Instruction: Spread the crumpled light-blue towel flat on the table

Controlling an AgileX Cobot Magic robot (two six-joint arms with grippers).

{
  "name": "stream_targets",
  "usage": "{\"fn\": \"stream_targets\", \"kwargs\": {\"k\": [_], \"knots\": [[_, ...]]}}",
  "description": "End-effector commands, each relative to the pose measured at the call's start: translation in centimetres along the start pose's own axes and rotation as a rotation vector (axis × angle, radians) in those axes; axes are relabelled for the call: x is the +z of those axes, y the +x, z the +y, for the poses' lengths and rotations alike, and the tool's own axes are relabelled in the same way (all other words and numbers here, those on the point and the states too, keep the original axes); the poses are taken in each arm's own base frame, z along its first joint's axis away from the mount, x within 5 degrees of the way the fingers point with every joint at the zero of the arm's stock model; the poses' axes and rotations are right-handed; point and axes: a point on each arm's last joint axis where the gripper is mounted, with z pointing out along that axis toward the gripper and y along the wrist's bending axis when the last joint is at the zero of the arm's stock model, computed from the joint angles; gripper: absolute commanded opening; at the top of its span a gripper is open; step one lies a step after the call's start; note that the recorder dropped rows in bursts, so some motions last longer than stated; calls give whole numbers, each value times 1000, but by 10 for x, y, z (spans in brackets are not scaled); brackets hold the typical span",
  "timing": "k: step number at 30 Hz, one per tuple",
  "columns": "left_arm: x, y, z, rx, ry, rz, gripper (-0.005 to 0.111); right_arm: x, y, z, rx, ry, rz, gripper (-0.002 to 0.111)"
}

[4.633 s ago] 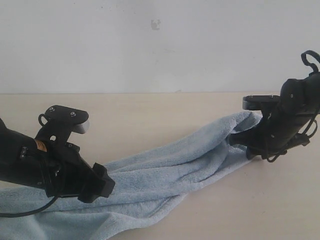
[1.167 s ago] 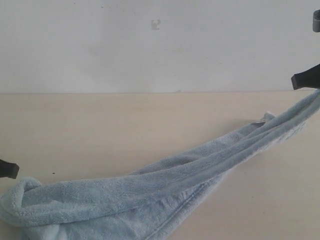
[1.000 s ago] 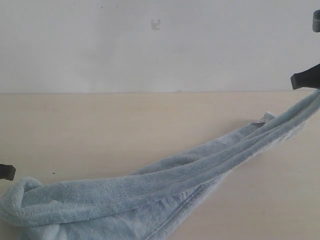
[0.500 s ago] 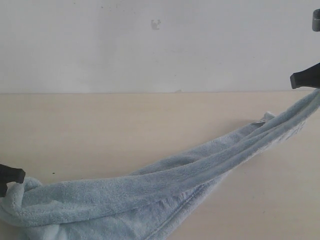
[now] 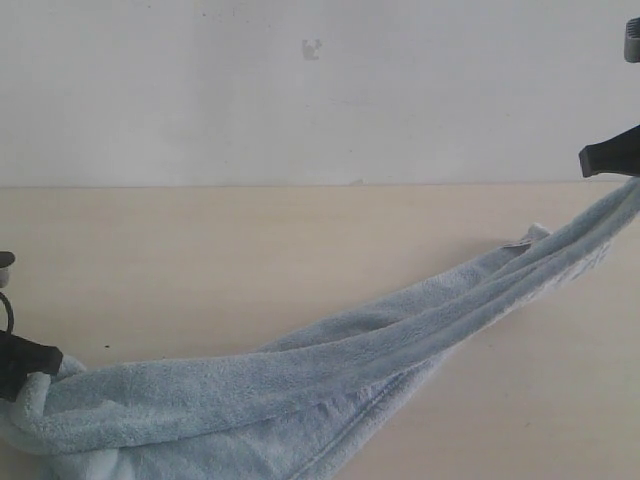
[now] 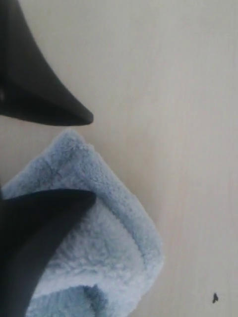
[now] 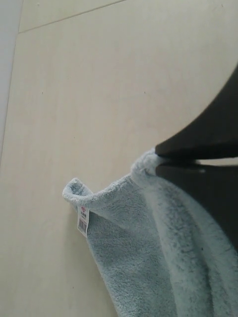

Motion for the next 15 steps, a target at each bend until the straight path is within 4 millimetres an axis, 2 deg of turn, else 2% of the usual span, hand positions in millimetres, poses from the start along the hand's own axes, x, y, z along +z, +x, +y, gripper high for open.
{"fn": "stream_targets", "kwargs": {"k": [1,8,15], "knots": [[-1,-1,0,0,5,4,30,-1,0,0,-10,-3,-11,0],[-1,3,0,0,-1,47,4,-1,0,0,-7,-4,-8,0],[-1,3,0,14,-1,49,4,-1,1,0,-9,-2,-4,0]]}}
